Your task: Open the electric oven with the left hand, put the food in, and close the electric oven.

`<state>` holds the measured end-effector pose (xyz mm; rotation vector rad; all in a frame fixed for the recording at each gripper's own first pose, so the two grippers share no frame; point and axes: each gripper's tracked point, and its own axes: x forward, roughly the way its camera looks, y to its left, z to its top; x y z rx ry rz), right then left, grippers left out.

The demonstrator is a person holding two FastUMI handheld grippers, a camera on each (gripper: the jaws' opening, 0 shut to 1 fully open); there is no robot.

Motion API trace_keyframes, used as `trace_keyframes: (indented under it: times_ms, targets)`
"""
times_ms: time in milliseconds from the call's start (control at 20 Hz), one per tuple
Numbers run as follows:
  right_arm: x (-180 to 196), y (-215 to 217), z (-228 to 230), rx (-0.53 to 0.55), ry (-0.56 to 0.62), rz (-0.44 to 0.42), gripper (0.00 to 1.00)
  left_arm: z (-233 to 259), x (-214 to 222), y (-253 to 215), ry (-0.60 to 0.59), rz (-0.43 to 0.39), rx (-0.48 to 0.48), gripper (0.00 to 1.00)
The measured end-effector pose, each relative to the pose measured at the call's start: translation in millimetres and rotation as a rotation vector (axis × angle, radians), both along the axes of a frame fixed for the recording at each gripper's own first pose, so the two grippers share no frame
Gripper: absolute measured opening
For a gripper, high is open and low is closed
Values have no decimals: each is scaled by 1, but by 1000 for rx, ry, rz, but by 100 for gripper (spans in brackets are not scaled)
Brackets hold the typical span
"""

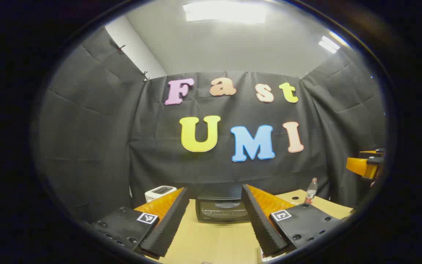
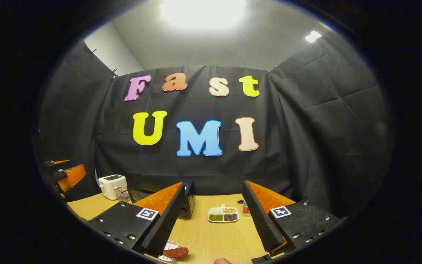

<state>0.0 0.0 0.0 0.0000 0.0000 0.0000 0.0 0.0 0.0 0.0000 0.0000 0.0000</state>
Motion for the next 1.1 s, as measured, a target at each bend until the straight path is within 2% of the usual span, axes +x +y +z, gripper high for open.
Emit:
trace_keyframes:
  times_ms: [50, 100, 150, 250, 300, 450, 800, 1100]
  targets:
    - [-1, 0, 1, -1, 0, 0, 95, 2, 0, -2, -2, -1, -1, 96]
    - [-1, 0, 1, -5, -1, 2, 95, 3, -1, -3, -6, -2, -2, 100]
    - [-1, 0, 2, -11, -2, 5, 95, 5, -1, -4, -10, -3, -2, 96]
    - [-2, -1, 2, -19, -6, 9, 95, 7, -3, -5, -15, -5, 3, 100]
    - [-2, -1, 3, -21, -8, 11, 95, 7, -4, -7, -15, -7, 5, 96]
    - [-4, -5, 4, -23, -14, 17, 95, 10, -9, -11, -22, -8, 15, 100]
    - [-7, -15, -2, -16, -8, 45, 95, 17, -12, -30, -36, -1, 30, 90]
    - [-13, -18, -15, -5, 14, 113, 95, 16, -1, -46, -50, 18, 30, 90]
